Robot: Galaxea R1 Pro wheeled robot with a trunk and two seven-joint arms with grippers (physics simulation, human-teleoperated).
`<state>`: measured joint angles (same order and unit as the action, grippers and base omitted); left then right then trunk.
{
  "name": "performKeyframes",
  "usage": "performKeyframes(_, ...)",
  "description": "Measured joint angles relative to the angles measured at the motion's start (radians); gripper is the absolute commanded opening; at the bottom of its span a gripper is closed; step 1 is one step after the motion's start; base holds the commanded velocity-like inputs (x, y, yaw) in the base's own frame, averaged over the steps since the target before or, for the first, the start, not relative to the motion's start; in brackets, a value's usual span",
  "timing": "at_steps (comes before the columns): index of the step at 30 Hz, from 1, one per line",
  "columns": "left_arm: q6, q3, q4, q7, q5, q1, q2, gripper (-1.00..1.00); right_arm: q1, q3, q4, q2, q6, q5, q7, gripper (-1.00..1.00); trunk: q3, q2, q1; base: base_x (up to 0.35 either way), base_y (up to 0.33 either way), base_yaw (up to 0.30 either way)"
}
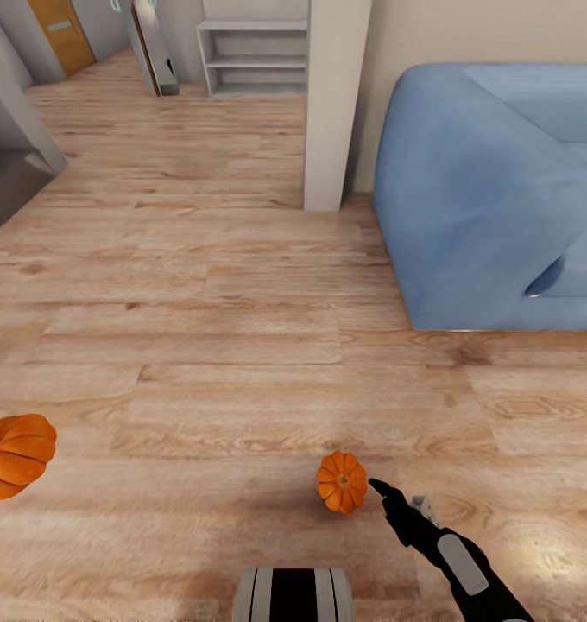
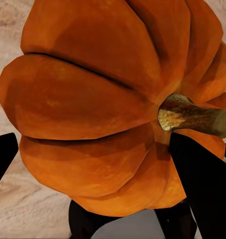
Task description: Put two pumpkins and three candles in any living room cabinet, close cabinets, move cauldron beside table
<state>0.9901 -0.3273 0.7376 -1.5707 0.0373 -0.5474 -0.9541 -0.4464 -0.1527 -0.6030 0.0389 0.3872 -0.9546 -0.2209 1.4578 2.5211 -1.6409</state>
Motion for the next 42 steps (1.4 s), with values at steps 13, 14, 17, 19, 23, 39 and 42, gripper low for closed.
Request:
performKeyframes(13,0.000,-0.001,0.000,0.000,-0.001,0.000,0.000,-1.00,0.000,0.001,-0.001,-0.012,0.002,0.126,-0.004,1.00,0.019,0.001,-0.002,0.000,0.000,0.000)
performKeyframes(14,0.000,-0.001,0.000,0.000,-0.001,0.000,0.000,-1.00,0.000,0.001,-0.001,-0.012,0.002,0.130,-0.005,1.00,0.019,0.001,-0.002,0.000,0.000,0.000)
performKeyframes(17,0.000,-0.001,0.000,0.000,-0.001,0.000,0.000,-1.00,-0.003,0.001,-0.001,-0.013,0.003,0.135,-0.007,1.00,0.019,0.001,-0.002,0.000,0.000,0.000)
performKeyframes(19,0.000,-0.001,0.000,0.000,0.000,0.000,0.000,-1.00,-0.004,0.001,-0.002,-0.013,0.002,0.136,-0.007,1.00,0.023,0.001,-0.003,0.000,0.000,0.000)
performKeyframes(23,0.000,-0.001,0.000,0.000,0.000,0.000,0.000,-1.00,-0.009,0.001,-0.002,-0.013,0.002,0.137,-0.007,1.00,0.031,0.002,-0.004,0.000,0.000,0.000)
performKeyframes(39,0.000,-0.001,0.000,0.000,0.001,0.000,0.001,-1.00,-0.011,0.001,-0.004,-0.028,0.001,0.140,-0.008,1.00,0.031,0.002,-0.004,0.028,0.007,0.000)
performKeyframes(42,0.000,0.000,0.000,0.000,0.000,0.000,0.001,-1.00,-0.011,0.001,-0.004,-0.028,0.001,0.140,-0.007,1.00,0.031,0.002,-0.004,0.051,0.000,0.000)
